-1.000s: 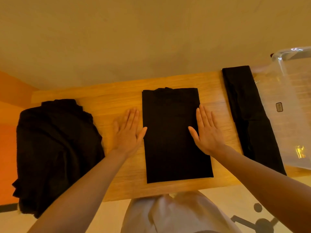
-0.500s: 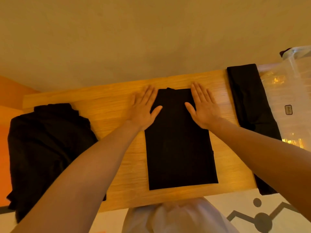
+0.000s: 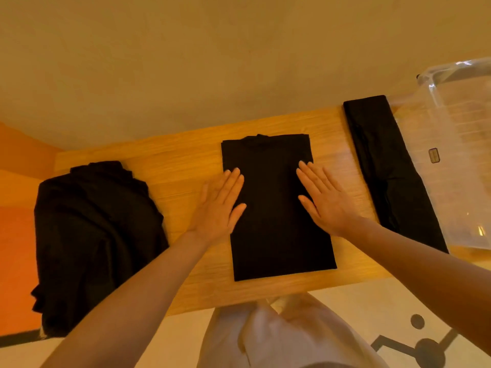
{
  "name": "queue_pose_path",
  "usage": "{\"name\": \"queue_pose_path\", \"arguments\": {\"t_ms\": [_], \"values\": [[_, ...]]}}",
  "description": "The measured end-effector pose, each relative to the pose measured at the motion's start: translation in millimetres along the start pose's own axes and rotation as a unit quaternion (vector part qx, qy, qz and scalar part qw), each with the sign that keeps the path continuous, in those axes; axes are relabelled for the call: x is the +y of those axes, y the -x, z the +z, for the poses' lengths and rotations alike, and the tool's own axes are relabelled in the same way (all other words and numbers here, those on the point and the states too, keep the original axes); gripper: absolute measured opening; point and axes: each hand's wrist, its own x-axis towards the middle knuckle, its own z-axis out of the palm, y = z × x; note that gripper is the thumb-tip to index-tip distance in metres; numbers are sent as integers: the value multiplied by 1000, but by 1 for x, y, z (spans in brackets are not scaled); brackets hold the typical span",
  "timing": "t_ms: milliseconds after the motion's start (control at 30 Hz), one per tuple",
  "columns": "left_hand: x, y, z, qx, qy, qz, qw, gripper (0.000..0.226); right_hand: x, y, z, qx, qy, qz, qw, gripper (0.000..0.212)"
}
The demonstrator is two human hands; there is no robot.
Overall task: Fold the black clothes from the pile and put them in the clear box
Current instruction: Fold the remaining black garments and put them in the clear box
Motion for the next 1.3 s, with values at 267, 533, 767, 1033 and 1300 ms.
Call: {"name": "queue_pose_path", "arguments": {"t_ms": [267,533,767,1033,1300], "values": [[62,100,40,-60,-24,104,992,63,-25,106,35,-36,46,-101,993,58],[85,143,49,-38,-50,71,995,65,-24,153,41,-44,47,-108,992,68],[94,158,54,39,-68,103,992,62,-24,167,45,39,68,-147,986,77],[97,167,42,159,55,117,979,25,-22,168,30,67,-134,-148,978,39],[120,156,-6,166,426,-162,874,21,-35,161,-12,-2,-481,115,869,11]]}}
